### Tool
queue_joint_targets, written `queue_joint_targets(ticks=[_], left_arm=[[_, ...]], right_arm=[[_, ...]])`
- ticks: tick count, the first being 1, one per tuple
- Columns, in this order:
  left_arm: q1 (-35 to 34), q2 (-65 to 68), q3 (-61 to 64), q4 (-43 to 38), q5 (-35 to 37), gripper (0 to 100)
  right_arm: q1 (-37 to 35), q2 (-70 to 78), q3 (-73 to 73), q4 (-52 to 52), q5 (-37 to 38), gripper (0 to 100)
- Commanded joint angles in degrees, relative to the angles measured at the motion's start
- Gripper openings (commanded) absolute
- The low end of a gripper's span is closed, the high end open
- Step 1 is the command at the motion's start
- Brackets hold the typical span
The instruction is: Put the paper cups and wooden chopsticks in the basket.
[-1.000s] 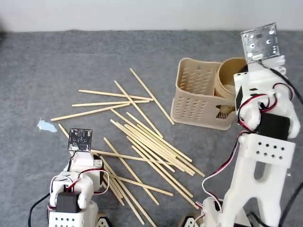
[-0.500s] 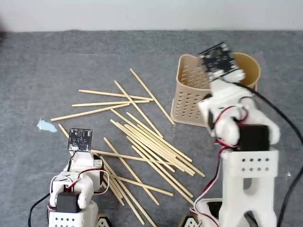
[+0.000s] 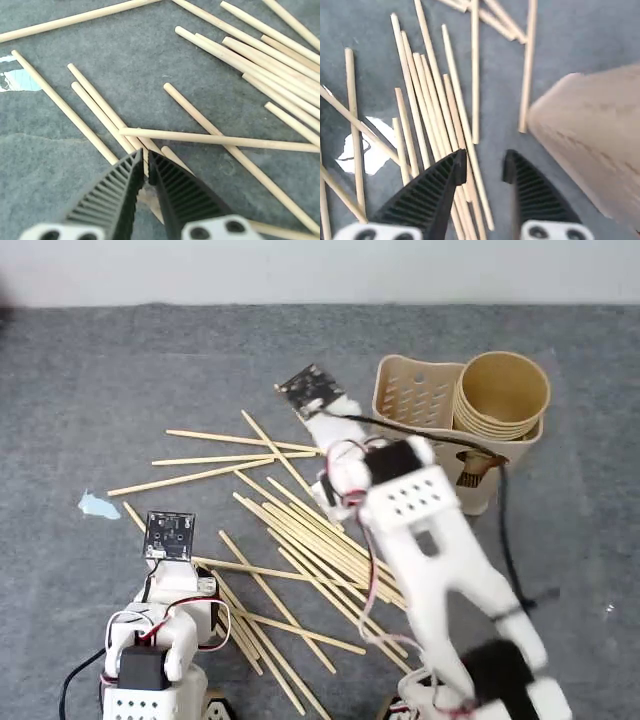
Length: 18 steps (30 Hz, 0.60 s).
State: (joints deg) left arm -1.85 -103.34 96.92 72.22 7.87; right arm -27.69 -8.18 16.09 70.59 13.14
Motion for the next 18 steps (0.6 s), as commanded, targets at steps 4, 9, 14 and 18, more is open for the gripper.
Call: queue_joint_targets(ticks=[4, 9, 14, 18], left_arm=[[0.09, -0.97, -0.48, 0.18, 0.62, 1], [0.09, -0.97, -0.48, 0.18, 0.62, 1], [0.09, -0.97, -0.48, 0.18, 0.62, 1], [0.09, -0.97, -0.48, 0.18, 0.62, 1]], right_arm=[[-4.62, 11.47, -0.62, -6.9, -0.97, 17.9], [-6.02, 18.95, -0.62, -13.23, -0.62, 17.9], [-5.76, 23.87, -0.7, -18.24, -0.53, 17.9], [-5.85, 26.42, -0.79, -18.86, -0.44, 16.3]])
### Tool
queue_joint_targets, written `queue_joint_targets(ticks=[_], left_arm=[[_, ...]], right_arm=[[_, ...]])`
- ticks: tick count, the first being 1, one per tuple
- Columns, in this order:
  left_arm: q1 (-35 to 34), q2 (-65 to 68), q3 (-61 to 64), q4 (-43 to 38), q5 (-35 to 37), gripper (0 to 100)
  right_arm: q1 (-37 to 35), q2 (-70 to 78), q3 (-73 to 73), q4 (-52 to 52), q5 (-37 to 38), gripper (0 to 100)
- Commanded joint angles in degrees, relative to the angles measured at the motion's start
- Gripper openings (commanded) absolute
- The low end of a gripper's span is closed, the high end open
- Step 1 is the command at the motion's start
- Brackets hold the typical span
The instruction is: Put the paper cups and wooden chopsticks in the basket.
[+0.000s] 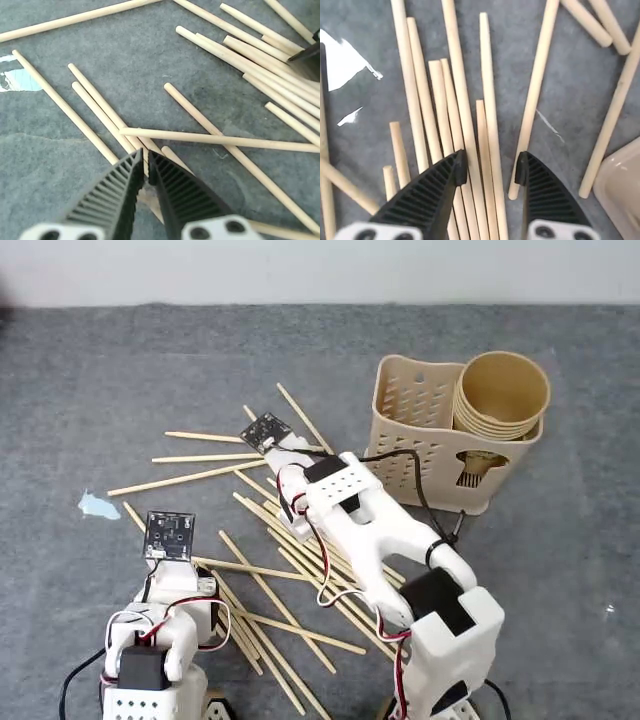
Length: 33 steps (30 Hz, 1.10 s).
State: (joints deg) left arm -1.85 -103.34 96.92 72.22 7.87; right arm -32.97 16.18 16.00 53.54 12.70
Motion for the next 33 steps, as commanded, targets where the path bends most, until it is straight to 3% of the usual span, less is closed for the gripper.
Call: queue_joint_targets(ticks=[1, 7, 16, 29, 33], left_arm=[[0.09, -0.97, -0.48, 0.18, 0.62, 1], [0.09, -0.97, -0.48, 0.18, 0.62, 1], [0.09, -0.97, -0.48, 0.18, 0.62, 1], [0.09, -0.97, -0.48, 0.18, 0.62, 1], [0.09, -0.97, -0.48, 0.18, 0.62, 1]], right_arm=[[-0.66, 2.24, -0.7, -1.63, 0.0, 15.1], [-0.57, 2.59, -0.7, -1.27, 1.23, 5.0], [-0.57, 2.42, -0.7, 3.21, 4.22, 12.5], [1.19, 2.86, -4.75, 11.3, 4.66, 12.9], [2.68, 2.95, -4.48, 11.91, 8.7, 13.0]])
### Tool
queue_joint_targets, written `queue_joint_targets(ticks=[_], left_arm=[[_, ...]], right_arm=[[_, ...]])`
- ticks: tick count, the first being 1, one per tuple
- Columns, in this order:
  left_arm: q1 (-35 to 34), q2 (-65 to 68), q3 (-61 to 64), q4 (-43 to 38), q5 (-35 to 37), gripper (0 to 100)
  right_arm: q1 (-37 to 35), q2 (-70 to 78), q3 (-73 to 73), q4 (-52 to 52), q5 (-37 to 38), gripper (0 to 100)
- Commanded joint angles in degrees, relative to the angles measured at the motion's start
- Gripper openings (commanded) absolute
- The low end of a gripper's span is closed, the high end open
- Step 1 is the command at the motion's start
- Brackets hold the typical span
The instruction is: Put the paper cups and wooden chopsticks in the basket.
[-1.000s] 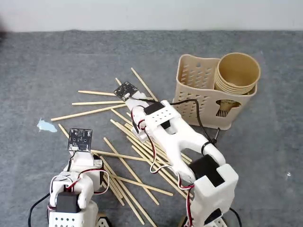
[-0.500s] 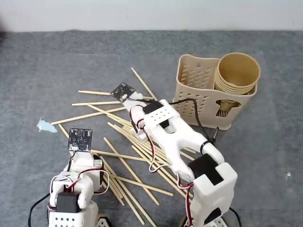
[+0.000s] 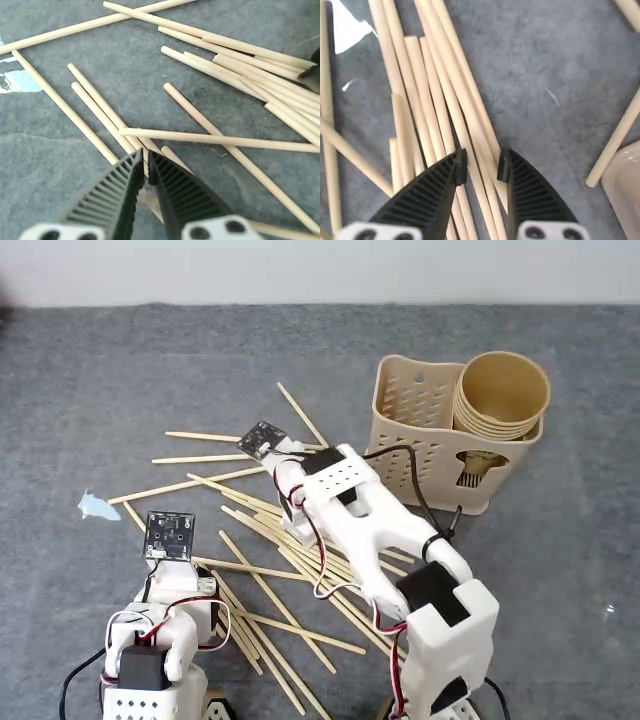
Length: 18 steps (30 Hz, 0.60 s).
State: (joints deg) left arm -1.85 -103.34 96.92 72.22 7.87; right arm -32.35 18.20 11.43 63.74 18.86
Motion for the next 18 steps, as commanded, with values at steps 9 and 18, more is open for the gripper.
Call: queue_joint_targets(ticks=[9, 18], left_arm=[[0.09, -0.97, -0.48, 0.18, 0.62, 1], [0.09, -0.97, -0.48, 0.18, 0.62, 1]], right_arm=[[0.4, 1.01, -0.09, 2.86, 2.37, 13.1], [-0.22, 5.85, -2.29, 1.27, 2.29, 20.3]])
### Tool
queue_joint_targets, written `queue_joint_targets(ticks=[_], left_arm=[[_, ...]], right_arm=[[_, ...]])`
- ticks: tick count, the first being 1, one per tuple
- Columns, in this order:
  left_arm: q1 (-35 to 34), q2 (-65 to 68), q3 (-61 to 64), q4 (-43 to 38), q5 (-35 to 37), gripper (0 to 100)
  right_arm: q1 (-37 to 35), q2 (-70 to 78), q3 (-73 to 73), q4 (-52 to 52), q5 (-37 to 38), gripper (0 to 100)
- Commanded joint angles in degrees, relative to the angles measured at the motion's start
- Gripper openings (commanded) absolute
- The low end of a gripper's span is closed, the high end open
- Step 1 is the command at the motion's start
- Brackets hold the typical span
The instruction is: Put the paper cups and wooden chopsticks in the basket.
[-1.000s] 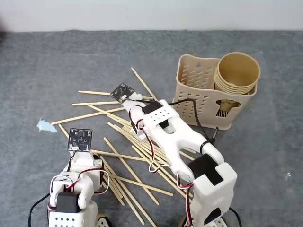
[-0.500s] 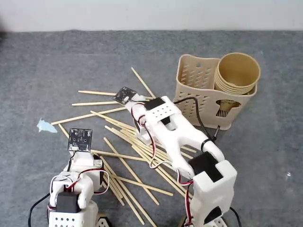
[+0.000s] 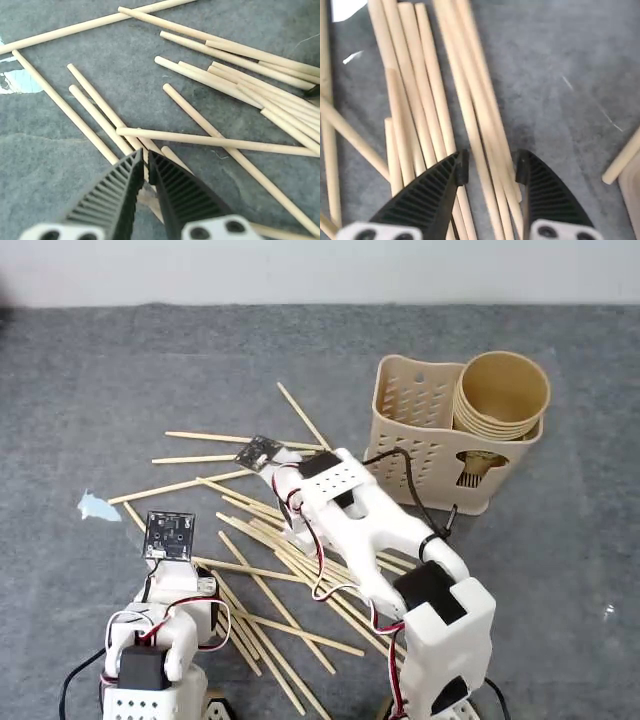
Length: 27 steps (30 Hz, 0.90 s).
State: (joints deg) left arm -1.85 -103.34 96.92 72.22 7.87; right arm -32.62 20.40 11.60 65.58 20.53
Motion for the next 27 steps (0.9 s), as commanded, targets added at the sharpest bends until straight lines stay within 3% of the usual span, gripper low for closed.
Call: queue_joint_targets(ticks=[1, 10, 19, 27], left_arm=[[0.09, -0.97, -0.48, 0.18, 0.62, 1], [0.09, -0.97, -0.48, 0.18, 0.62, 1], [0.09, -0.97, -0.48, 0.18, 0.62, 1], [0.09, -0.97, -0.48, 0.18, 0.62, 1]], right_arm=[[0.13, 4.7, -3.34, -0.31, 0.62, 18.9], [0.22, 6.11, -8.7, 2.24, 0.7, 4.0], [0.22, 6.11, -8.88, 2.86, 0.7, 3.1], [0.92, 6.11, -19.87, 16.84, 0.62, 0.9]])
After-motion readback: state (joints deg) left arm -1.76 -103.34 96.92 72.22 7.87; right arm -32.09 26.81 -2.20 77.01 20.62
